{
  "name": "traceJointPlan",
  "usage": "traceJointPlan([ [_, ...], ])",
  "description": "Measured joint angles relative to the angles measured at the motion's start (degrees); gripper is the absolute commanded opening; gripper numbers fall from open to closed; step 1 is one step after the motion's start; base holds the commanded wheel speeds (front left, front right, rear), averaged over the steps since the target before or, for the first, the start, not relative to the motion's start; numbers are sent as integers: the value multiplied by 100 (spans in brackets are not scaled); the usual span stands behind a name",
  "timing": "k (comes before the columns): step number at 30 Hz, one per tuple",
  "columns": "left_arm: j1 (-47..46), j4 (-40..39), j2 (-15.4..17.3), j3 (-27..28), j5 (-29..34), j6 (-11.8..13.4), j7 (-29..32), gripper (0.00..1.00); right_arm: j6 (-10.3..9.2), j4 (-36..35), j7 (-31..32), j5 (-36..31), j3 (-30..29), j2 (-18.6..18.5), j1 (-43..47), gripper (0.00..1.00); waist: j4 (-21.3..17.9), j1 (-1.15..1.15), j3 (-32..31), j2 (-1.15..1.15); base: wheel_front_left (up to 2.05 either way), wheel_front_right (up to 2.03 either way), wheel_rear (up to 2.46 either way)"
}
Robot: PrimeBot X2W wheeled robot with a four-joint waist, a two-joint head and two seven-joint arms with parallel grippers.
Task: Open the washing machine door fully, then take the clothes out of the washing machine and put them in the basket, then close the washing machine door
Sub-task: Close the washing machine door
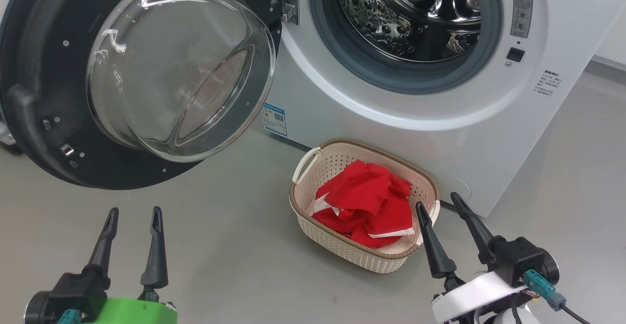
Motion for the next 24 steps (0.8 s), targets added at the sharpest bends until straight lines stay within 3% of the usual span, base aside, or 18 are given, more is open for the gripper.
traceJointPlan([
  [17, 3, -36, 0, 7, 1, 9, 0, 100, 1, 31, 0, 3, 0, 0, -73, 100, -7, 0, -41, 0, 0, 0, 0],
  [18, 4, -45, 0, 8, 1, 9, 0, 73, 1, 31, 0, 3, 0, 0, -73, 100, -8, 0, -42, 0, 0, 0, 0],
  [20, 5, -55, 0, 12, 1, 33, 1, 0, 1, 32, 0, 3, 0, 0, -73, 100, -8, 0, -41, 0, 0, 0, 0],
  [24, 12, -67, 0, 38, 1, 33, 0, 0, 1, 34, 0, 4, 0, 0, -73, 100, -9, 0, -34, 0, 0, 0, 0],
])
